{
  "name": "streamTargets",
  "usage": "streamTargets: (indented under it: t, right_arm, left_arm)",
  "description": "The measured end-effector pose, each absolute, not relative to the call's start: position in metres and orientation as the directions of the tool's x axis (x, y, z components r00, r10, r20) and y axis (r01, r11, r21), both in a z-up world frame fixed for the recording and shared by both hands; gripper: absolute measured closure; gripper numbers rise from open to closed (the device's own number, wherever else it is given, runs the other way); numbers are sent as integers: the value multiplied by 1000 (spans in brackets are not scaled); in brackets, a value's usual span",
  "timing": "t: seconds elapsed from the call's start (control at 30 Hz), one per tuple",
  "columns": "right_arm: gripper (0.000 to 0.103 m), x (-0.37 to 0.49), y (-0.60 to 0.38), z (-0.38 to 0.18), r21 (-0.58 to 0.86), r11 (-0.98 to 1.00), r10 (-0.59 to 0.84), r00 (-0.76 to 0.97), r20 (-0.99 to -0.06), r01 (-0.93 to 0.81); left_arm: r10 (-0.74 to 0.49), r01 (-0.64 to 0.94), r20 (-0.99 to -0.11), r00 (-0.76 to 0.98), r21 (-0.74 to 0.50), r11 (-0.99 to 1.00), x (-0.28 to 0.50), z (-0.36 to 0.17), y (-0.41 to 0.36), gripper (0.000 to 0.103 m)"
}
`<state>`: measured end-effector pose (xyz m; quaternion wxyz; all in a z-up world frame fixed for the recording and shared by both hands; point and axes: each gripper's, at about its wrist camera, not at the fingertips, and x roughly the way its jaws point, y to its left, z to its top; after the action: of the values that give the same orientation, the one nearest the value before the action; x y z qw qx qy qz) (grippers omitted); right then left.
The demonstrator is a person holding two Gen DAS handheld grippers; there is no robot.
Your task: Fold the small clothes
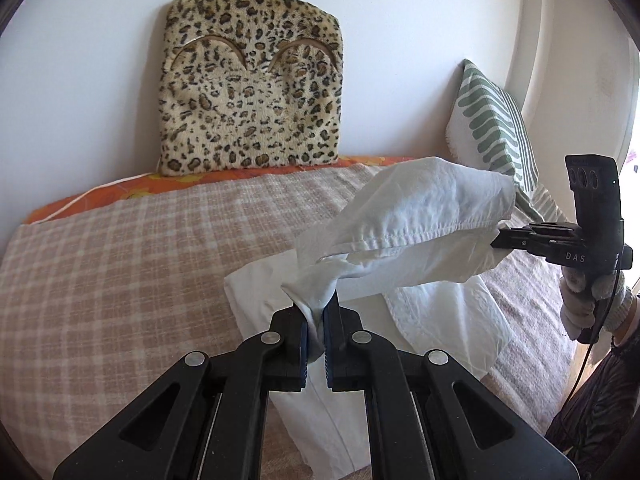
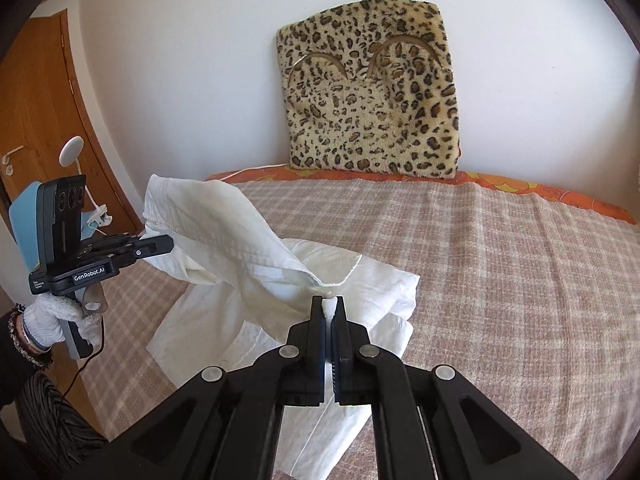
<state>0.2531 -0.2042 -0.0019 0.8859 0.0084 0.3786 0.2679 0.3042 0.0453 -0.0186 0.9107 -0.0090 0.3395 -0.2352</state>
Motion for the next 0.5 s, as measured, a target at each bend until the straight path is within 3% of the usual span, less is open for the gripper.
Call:
streamTargets:
  t: [0.1,0.23,0.37,0.5]
  right_arm:
    - [102,239,-206,-16,174,866,449,575,-684,-468]
    - [88,220,-218,-26,153,866,431,554,-713,-476]
    - [76,206,-239,-20,189,872,446,573,-687,-452]
    - [72,208,-249,-11,262,875,473,604,-642,-407]
  left_arm:
    - [-414,438,-647,640,-134,889,286,-28,39,93]
    - [-368,449,-700,612,-75,890,256,-36,42,89]
    - [-368,444,-686,627,-73,893,232,-26,56,89]
    - [-369,410,-654,660,-98,907,239,-13,63,89]
